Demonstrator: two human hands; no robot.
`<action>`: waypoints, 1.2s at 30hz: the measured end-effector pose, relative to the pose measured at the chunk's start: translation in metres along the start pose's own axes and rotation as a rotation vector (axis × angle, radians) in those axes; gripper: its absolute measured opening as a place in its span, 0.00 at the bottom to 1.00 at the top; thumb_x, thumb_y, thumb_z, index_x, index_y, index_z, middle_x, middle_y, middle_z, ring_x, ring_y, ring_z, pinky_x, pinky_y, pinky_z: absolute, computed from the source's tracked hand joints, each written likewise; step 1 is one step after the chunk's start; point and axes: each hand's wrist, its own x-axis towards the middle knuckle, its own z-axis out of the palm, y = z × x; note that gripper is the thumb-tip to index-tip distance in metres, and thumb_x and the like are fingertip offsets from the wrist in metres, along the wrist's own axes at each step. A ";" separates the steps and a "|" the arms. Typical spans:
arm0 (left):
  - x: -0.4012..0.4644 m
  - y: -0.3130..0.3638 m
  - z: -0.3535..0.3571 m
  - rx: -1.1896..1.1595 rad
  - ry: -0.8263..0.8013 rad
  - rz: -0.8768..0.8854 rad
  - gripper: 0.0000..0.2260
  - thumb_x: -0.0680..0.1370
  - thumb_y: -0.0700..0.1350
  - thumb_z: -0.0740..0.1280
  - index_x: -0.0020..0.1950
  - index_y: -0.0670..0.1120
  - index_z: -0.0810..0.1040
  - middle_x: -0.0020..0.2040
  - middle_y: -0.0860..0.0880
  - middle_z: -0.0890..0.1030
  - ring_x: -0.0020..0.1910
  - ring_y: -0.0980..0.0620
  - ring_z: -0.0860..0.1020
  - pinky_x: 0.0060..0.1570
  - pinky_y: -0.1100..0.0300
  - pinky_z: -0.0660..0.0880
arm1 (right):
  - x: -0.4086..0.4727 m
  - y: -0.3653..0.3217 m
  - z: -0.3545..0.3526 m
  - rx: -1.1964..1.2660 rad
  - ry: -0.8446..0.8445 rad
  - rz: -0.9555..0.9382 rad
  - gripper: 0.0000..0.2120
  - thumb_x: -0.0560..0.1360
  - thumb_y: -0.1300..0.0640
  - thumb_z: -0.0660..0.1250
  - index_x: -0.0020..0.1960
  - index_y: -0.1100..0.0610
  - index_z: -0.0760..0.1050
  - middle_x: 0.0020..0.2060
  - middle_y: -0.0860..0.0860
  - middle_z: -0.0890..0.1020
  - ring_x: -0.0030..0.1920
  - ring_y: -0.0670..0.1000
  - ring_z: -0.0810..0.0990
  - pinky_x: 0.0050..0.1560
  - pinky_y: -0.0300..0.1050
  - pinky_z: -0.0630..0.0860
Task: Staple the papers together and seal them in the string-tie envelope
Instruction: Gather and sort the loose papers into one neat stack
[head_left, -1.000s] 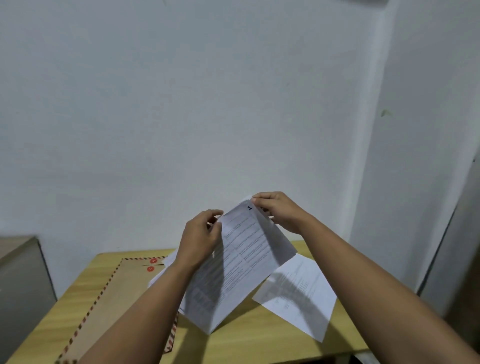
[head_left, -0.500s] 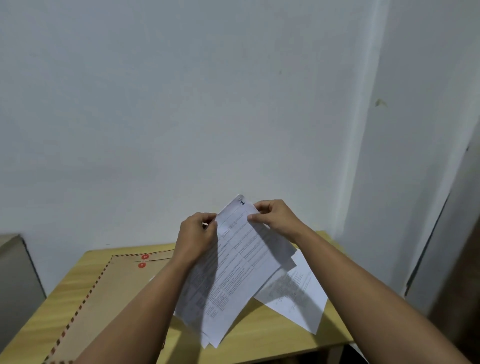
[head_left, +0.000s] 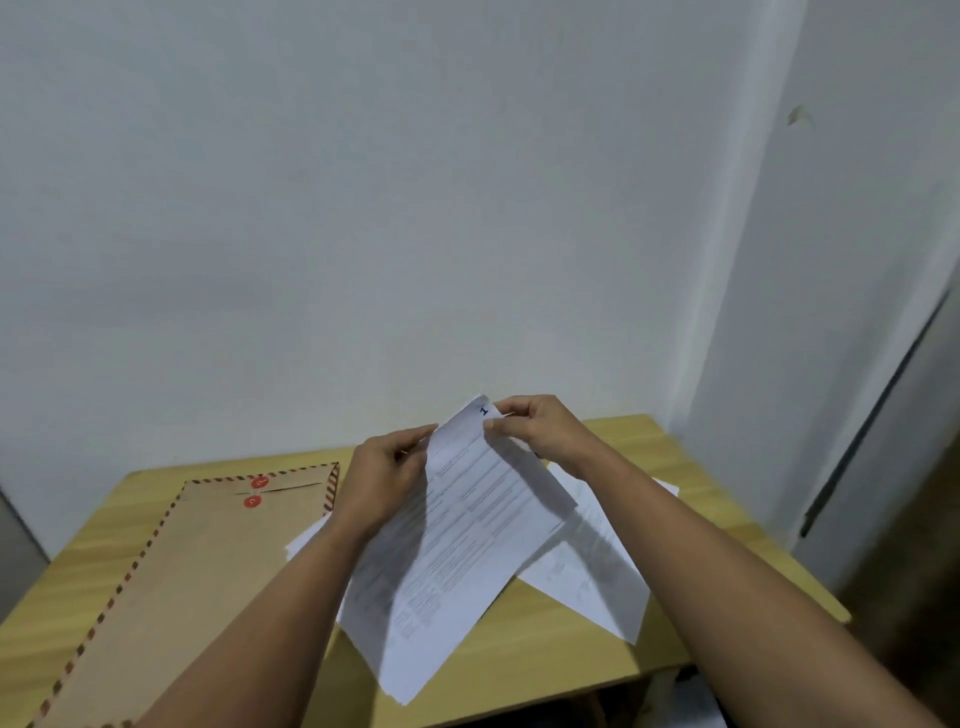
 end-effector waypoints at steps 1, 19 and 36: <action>0.001 -0.004 0.003 0.000 0.009 -0.015 0.16 0.80 0.37 0.67 0.63 0.54 0.84 0.53 0.59 0.86 0.50 0.69 0.81 0.51 0.67 0.77 | 0.003 0.008 0.000 -0.032 0.021 -0.001 0.07 0.79 0.61 0.72 0.54 0.63 0.86 0.36 0.45 0.86 0.33 0.39 0.81 0.33 0.29 0.73; 0.024 -0.104 0.051 0.101 -0.021 -0.091 0.18 0.80 0.36 0.66 0.64 0.53 0.84 0.50 0.58 0.84 0.50 0.60 0.80 0.53 0.59 0.77 | 0.047 0.124 -0.094 -0.997 0.040 0.562 0.36 0.74 0.51 0.69 0.79 0.45 0.62 0.73 0.49 0.72 0.75 0.58 0.70 0.71 0.60 0.68; 0.028 -0.130 0.057 0.009 -0.078 -0.179 0.17 0.80 0.33 0.62 0.57 0.52 0.83 0.50 0.57 0.85 0.51 0.61 0.81 0.48 0.65 0.74 | 0.082 0.154 -0.115 -0.759 0.215 0.547 0.24 0.66 0.63 0.77 0.60 0.51 0.78 0.58 0.47 0.78 0.60 0.55 0.79 0.63 0.54 0.78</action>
